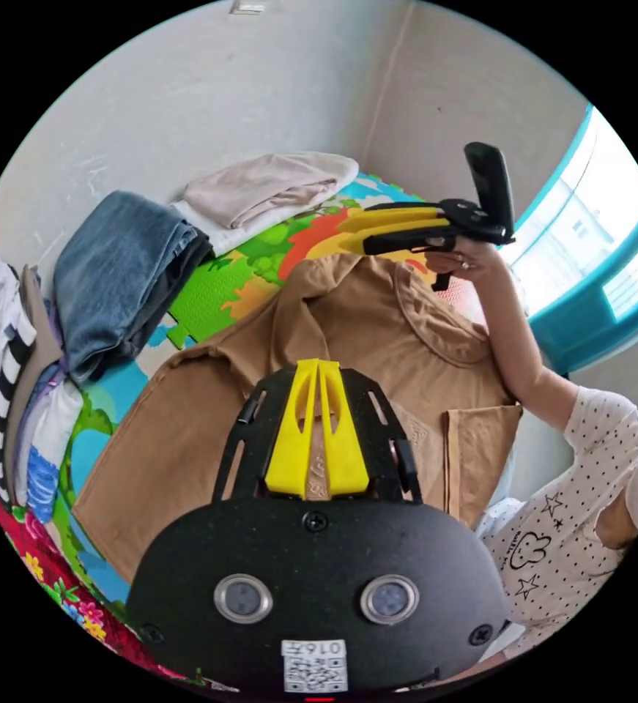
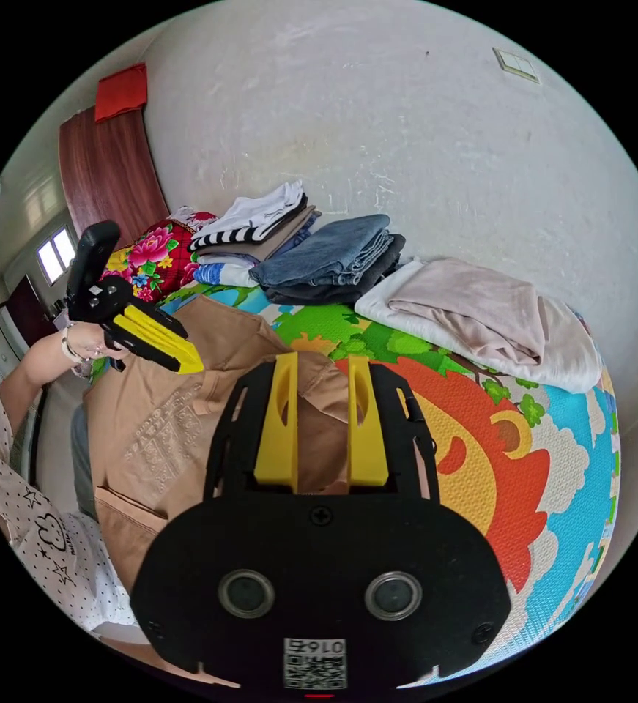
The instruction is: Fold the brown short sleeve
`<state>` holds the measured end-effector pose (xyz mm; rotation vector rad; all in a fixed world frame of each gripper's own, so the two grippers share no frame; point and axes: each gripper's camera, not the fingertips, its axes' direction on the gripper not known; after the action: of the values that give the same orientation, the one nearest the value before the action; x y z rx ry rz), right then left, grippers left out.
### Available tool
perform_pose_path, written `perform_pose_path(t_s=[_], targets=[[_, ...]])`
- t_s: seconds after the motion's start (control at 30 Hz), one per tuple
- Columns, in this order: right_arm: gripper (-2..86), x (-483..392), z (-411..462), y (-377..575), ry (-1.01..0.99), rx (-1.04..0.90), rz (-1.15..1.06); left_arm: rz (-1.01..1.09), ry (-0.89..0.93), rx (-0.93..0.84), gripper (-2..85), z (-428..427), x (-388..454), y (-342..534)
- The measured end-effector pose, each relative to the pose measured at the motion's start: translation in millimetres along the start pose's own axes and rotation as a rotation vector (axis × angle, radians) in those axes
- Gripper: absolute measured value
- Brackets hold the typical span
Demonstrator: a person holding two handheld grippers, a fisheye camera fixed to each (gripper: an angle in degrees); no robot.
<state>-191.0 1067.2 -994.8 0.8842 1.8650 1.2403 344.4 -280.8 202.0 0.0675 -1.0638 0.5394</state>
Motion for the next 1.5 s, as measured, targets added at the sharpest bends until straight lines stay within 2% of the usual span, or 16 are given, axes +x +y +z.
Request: perform_pose_path(t_s=[0.13, 0.27, 0.37, 0.6, 0.83, 0.97, 1.1, 1.2, 1.33, 1.43, 1.5], targets=[[10.0, 3, 3, 1, -0.002, -0.006, -0.003, -0.08, -0.147, -0.076, 7.0, 10, -2, 0], [9.6, 5, 3, 0, -0.008, 0.002, -0.005, -0.183, -0.022, -0.133, 7.1, 26, -23, 3], [9.3, 7, 3, 0, -0.014, 0.008, -0.007, -0.219, 0.036, -0.121, 1.0, 28, -23, 5], [8.1, 14, 1, -2, -0.023, 0.029, 0.01, -0.015, -0.08, -0.016, -0.8, -40, 53, -14], [7.8, 16, 1, -8, -0.026, 0.037, 0.018, 0.227, -0.378, -0.023, -0.8, -61, 160, 1], [7.7, 8, 7, -16, -0.032, 0.006, -0.025, 0.289, -0.472, -0.014, -0.7, -58, 196, 15], [7.8, -2, 12, -25, -0.038, -0.012, -0.079, 0.24, -0.574, 0.093, -0.7, -79, 203, 19], [7.8, -5, 15, -31, -0.037, -0.024, -0.086, 0.25, -0.512, 0.065, -0.7, -83, 204, 17], [7.7, -6, 17, -40, -0.038, -0.027, -0.078, 0.363, -0.529, -0.003, -0.5, -60, 231, 29], [7.6, -9, 18, -47, -0.048, -0.032, -0.086, 0.448, -0.386, -0.077, 0.7, -39, 251, 44], [7.4, -14, 19, -53, -0.072, -0.052, -0.123, 0.442, -0.374, -0.091, 2.7, -33, 251, 49]])
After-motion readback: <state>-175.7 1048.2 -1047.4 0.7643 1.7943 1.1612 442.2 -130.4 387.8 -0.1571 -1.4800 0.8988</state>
